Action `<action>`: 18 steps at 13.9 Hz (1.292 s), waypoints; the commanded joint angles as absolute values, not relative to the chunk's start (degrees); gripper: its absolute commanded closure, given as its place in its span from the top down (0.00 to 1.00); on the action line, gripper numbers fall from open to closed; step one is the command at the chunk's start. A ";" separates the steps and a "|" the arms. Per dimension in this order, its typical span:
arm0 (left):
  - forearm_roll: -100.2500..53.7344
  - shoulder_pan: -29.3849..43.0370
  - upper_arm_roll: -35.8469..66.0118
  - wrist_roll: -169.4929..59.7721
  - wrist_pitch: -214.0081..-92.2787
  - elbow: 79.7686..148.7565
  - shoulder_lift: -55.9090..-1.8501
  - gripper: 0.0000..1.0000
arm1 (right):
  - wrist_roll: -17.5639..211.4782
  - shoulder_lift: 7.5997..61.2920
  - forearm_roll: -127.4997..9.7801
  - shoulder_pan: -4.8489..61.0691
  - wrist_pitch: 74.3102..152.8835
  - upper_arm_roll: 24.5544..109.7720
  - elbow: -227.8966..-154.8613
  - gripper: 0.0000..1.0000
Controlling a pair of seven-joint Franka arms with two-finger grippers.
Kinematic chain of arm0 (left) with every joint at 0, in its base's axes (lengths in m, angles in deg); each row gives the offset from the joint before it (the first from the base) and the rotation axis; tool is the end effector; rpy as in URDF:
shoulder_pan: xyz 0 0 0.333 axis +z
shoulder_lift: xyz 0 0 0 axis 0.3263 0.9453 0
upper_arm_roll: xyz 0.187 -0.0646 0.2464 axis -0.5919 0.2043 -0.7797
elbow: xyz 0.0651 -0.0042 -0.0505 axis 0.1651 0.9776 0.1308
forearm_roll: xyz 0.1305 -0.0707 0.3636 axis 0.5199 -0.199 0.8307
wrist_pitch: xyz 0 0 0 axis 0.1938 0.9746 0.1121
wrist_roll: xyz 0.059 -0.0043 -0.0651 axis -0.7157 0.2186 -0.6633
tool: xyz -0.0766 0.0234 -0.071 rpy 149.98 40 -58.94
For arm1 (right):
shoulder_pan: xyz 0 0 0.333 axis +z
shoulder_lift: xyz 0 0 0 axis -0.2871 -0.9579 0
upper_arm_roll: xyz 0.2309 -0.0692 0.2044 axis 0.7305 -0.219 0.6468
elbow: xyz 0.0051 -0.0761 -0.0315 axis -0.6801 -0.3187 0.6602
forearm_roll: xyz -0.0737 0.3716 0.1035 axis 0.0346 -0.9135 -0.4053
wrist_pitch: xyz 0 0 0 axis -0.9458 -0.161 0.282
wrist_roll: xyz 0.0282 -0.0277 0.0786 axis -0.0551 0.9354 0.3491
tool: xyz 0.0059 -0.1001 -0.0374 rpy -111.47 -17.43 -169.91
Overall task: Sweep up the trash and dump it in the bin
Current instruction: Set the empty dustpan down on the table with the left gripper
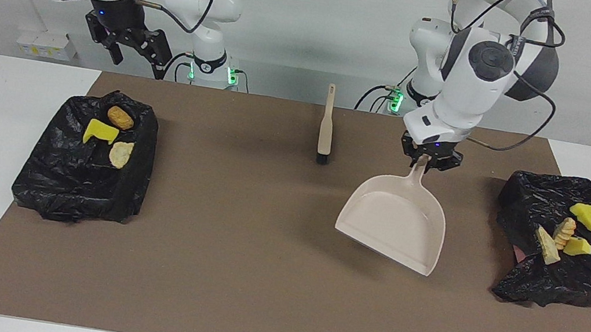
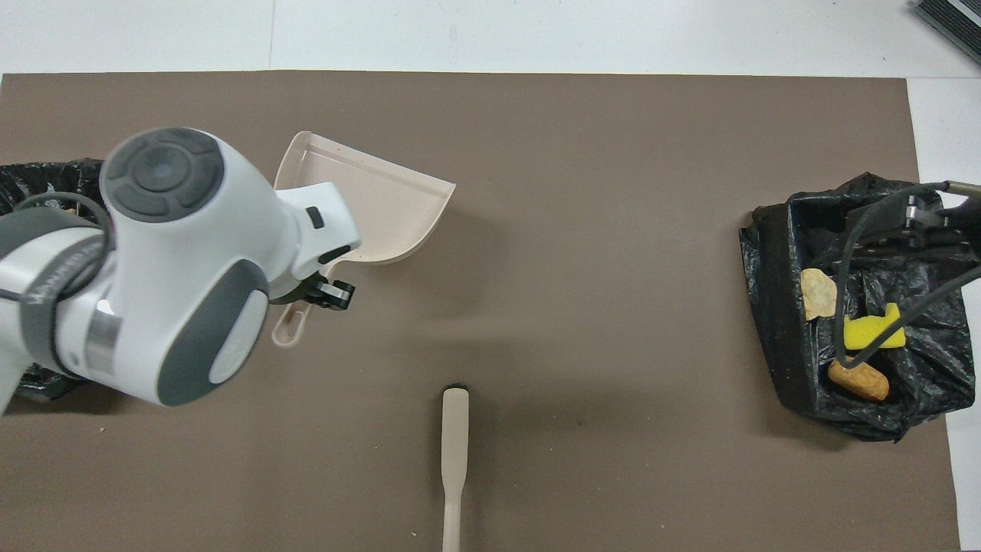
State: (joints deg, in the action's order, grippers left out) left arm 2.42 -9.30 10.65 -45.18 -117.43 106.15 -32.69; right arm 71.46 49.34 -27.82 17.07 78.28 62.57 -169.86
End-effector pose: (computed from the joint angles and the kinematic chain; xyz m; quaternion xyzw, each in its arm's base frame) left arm 0.5223 -0.2653 0.4903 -0.9820 0.1846 0.0369 0.0161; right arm 0.5406 0.0272 0.6739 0.9920 -0.1261 -0.0028 0.0043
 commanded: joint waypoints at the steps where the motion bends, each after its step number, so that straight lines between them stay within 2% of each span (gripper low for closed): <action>1: -1.00 -14.07 9.42 -53.71 -123.81 106.66 -28.59 0.00 | 73.31 50.31 -27.65 18.00 78.96 61.63 -171.82 1.00; 4: -1.28 -18.91 9.42 -63.12 -131.01 107.01 -23.58 0.00 | 76.46 49.70 -27.66 18.09 81.51 61.81 -171.83 1.00; 9: -1.46 -23.41 9.42 -72.38 -139.12 110.53 -20.93 0.00 | 78.06 49.00 -27.48 18.00 81.87 61.72 -171.30 1.00; 10: -1.37 -22.89 9.51 -71.94 -139.13 110.53 -20.75 0.22 | 78.06 49.00 -27.57 18.00 81.78 61.72 -171.39 1.00; 11: -1.37 -23.14 9.42 -72.46 -139.13 110.45 -20.75 0.99 | 78.15 49.00 -27.57 18.00 81.78 61.72 -171.39 1.00; 18: -1.37 -16.31 8.71 -71.85 -137.46 107.20 -23.47 1.00 | 78.15 49.08 -27.57 18.09 81.69 61.90 -171.56 1.00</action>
